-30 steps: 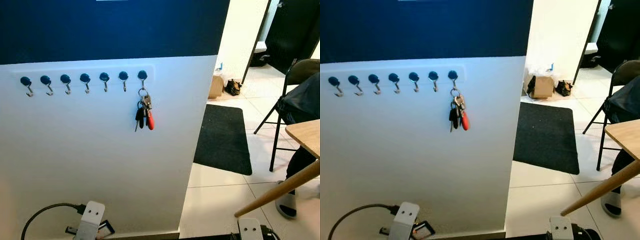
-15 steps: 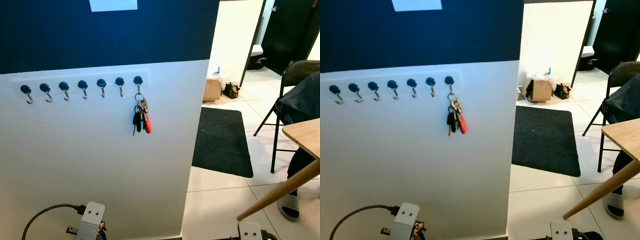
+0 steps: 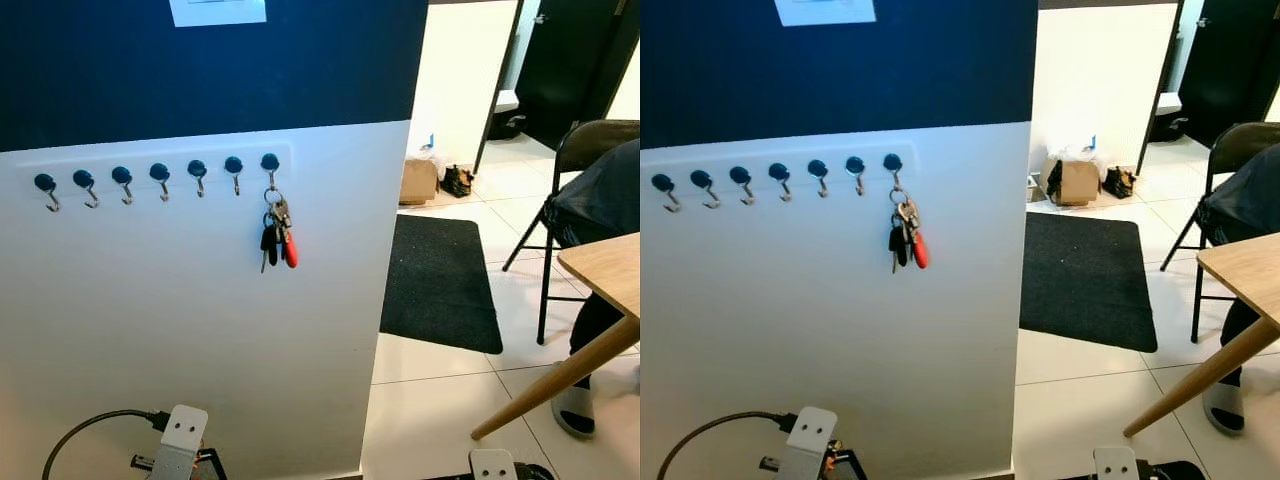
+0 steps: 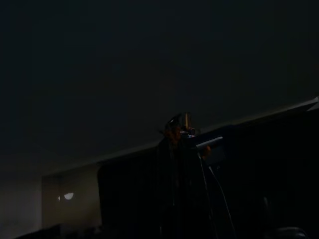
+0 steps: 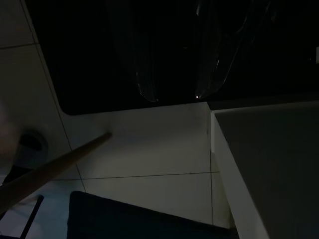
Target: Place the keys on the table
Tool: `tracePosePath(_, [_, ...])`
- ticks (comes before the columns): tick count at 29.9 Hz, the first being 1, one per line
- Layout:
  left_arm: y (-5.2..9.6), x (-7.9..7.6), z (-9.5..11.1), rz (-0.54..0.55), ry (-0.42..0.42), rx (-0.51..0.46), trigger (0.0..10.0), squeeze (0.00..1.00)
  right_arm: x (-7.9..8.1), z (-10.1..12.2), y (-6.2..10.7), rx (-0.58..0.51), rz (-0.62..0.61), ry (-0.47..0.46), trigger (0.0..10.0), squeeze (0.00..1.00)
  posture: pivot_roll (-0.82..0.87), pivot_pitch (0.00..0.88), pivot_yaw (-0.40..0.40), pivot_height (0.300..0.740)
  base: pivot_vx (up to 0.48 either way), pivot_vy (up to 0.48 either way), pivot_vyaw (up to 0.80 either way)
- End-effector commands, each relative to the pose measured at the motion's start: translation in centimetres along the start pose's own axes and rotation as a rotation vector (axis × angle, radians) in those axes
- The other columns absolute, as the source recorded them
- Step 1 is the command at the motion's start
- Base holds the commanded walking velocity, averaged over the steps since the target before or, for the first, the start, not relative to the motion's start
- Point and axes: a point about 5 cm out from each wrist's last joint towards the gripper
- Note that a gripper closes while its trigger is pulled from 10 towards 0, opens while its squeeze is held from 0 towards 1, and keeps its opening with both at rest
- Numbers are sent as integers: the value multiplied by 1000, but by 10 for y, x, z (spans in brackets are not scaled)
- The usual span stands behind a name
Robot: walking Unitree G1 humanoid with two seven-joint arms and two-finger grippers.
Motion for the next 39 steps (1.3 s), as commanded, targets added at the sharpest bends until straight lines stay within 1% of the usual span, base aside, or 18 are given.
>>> tracePosePath(1, [2, 0, -5, 8, 3, 10, 10000, 0, 4, -6, 3, 21, 5, -18, 10000, 0, 17, 104, 83, 740, 0, 0, 0])
tracePosePath(10, [2, 1, -6, 11, -2, 11, 10000, 0, 5, -8, 5, 26, 8, -26, 10000, 0, 25, 109, 85, 740, 0, 0, 0])
tracePosePath(39, [2, 0, -6, 12, -1, 4, 10000, 0, 6, -8, 4, 25, 16, -19, 10000, 0, 31, 112, 79, 740, 0, 0, -556])
Point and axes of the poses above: a point about 5 cm out from each wrist's last joint towards the gripper, its own y axis pointing back from the gripper into the wrist, its own z axis along the axis of the wrist's last joint, x = y × z, and after that the axes turned 11 degrees about y, right-handed
